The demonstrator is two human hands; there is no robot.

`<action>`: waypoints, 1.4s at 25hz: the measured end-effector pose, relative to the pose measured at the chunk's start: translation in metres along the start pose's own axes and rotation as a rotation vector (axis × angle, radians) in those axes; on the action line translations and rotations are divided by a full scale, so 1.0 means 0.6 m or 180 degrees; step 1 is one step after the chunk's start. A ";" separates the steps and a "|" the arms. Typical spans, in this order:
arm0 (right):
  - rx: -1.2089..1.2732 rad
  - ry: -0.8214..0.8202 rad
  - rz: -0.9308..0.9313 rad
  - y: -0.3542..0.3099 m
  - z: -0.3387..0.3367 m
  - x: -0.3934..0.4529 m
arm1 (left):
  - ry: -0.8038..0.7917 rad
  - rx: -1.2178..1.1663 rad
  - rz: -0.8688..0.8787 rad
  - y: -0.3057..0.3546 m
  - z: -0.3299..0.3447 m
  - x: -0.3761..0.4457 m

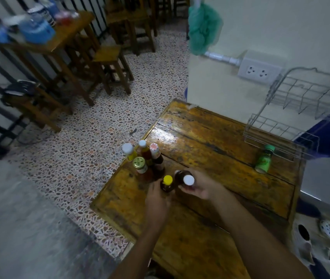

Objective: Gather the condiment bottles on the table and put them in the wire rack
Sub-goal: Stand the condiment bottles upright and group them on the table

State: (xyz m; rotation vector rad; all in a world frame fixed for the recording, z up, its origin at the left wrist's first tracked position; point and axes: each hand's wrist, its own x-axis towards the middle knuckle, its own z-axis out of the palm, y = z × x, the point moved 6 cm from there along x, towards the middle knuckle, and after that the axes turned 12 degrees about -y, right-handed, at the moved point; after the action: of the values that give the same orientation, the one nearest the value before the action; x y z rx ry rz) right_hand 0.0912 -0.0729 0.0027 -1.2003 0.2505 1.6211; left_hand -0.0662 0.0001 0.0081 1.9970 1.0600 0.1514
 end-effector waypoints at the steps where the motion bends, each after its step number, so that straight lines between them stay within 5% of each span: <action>1: -0.0090 -0.0011 0.0069 0.001 0.018 0.007 | 0.0109 -0.0125 -0.0099 -0.007 -0.003 -0.004; 19: -0.1113 0.0290 0.0462 -0.041 0.074 0.070 | 0.0700 -0.1045 -0.0769 -0.032 0.010 0.022; 27: -0.1287 0.0268 0.0243 -0.043 0.052 0.048 | 0.0485 -0.0948 -0.0843 -0.042 0.004 0.010; 31: -0.2159 0.0966 -0.0302 -0.068 -0.044 0.004 | -0.0022 -0.0692 -0.1252 -0.063 0.046 -0.027; 35: -0.3188 0.2009 -0.0654 -0.101 -0.178 -0.076 | -0.0676 -0.0280 -0.0789 0.009 0.129 -0.037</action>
State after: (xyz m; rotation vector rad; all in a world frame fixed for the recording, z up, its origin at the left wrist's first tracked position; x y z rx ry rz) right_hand 0.1990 -0.1466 0.0114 -2.4009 -0.3445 1.1233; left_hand -0.0414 -0.0657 -0.0309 1.7430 1.1308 -0.1409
